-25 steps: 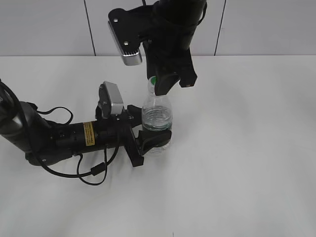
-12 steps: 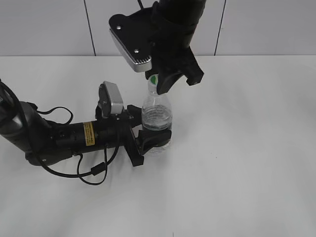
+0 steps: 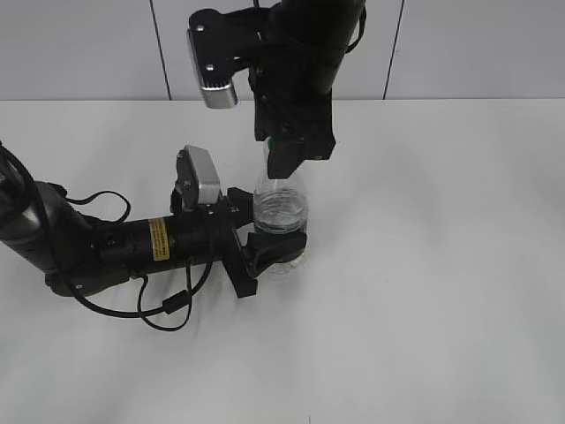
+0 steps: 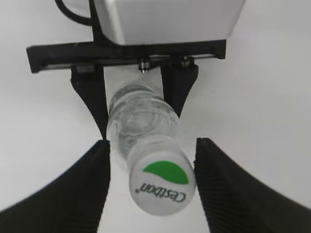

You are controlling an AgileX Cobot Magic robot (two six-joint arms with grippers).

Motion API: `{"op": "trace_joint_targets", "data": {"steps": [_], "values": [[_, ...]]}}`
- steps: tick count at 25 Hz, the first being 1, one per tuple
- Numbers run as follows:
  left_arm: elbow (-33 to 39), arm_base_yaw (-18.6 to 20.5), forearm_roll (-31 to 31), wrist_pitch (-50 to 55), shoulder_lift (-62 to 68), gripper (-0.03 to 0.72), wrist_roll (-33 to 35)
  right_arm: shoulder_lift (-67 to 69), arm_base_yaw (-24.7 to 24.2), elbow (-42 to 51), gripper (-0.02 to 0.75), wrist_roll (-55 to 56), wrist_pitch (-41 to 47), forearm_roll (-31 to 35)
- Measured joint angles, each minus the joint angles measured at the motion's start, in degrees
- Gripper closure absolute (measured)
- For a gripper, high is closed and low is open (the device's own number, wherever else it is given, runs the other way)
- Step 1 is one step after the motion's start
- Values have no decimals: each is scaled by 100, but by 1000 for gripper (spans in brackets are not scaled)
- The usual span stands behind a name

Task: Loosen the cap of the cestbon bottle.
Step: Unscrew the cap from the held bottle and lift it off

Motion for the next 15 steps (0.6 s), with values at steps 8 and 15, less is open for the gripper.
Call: {"op": "trace_joint_targets", "data": {"steps": [8,15], "values": [[0,0,0,0,0,276,0,0,0,-7,223,1067,10,65],[0,0,0,0,0,276,0,0,0,-296,222,2818,17,65]]}}
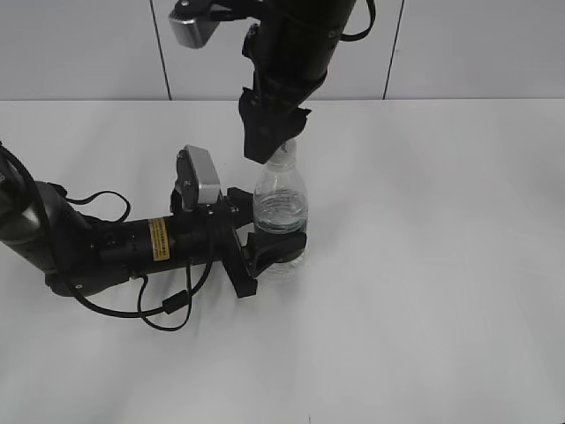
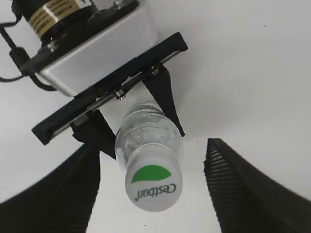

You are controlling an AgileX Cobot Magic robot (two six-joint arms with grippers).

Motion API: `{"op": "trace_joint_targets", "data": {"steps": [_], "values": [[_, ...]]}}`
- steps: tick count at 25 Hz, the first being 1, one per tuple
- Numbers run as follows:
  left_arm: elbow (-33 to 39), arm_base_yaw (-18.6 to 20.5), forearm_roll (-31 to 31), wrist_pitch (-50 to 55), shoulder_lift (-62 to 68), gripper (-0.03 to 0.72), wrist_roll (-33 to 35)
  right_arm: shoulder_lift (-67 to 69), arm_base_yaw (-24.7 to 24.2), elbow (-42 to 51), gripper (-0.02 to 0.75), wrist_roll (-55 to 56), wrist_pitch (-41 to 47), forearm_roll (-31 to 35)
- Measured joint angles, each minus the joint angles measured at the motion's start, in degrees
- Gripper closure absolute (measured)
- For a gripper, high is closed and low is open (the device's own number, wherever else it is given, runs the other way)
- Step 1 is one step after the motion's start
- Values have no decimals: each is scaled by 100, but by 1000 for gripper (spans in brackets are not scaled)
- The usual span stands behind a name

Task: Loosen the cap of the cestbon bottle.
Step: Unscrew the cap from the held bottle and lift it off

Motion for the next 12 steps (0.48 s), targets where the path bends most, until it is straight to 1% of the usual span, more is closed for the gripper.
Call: {"op": "trace_joint_targets", "data": {"steps": [4,12], "values": [[0,0,0,0,0,276,0,-9,0,-155,222,1097,1,0],[-2,0,0,0,0,276,0,-342,0,-166,222,3304,6,-19]]}}
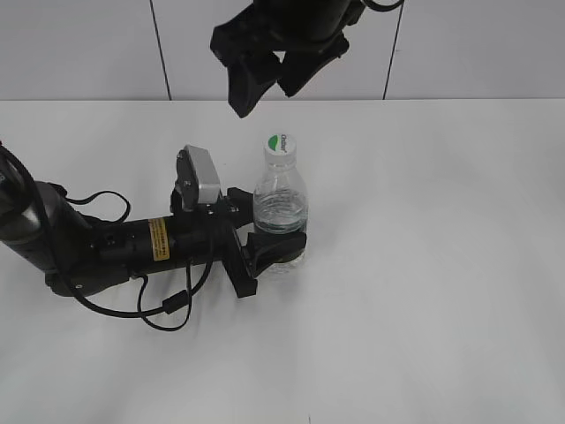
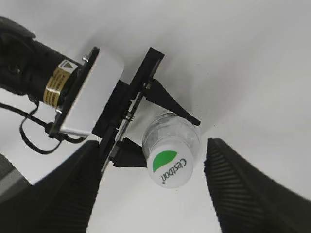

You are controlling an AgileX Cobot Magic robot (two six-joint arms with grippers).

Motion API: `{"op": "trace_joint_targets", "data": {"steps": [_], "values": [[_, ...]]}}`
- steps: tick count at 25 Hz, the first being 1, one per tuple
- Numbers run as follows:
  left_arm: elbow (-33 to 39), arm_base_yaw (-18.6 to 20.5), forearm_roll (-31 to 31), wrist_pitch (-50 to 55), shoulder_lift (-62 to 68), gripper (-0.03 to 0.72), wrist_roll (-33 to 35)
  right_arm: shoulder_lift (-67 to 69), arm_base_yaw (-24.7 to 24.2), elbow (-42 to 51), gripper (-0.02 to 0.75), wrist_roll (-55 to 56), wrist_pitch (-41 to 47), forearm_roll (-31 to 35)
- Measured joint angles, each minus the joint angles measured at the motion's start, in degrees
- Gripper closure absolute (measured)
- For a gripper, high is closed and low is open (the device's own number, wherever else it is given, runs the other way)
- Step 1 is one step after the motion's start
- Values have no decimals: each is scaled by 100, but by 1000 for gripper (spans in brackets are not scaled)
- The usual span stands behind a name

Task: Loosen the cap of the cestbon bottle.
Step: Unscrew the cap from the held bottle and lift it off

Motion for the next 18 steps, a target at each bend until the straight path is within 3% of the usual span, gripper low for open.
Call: {"op": "trace_joint_targets", "data": {"steps": [6,18], "values": [[0,0,0,0,0,276,0,-163,0,0,222,1232,1,-346],[-4,0,6,0,0,276,0,-175,0,662,222,1481,15,-285]]}}
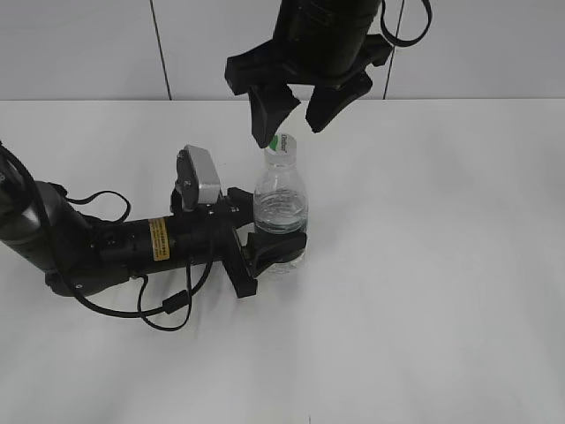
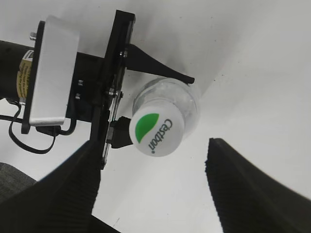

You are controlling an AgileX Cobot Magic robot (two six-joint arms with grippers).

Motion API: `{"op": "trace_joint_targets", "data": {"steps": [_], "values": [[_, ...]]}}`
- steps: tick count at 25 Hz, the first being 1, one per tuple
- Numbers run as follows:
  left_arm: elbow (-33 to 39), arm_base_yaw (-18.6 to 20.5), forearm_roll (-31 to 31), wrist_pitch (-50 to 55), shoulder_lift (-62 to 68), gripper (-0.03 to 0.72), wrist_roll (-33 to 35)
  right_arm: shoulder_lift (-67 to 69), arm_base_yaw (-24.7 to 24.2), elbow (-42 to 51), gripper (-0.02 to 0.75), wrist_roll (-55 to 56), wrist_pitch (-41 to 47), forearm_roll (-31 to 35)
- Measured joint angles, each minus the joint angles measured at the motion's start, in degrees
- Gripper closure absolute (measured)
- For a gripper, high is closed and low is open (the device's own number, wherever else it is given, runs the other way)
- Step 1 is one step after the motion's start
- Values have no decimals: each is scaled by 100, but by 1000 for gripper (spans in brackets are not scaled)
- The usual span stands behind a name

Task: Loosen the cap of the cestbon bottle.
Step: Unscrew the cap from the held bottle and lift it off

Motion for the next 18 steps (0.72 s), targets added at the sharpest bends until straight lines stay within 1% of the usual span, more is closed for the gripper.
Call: {"op": "trace_joint_targets", "data": {"steps": [10,18], "values": [[0,0,0,0,0,276,0,202,0,0,222,0,0,40],[0,0,4,0,0,276,0,463,0,-209,222,0,0,28]]}}
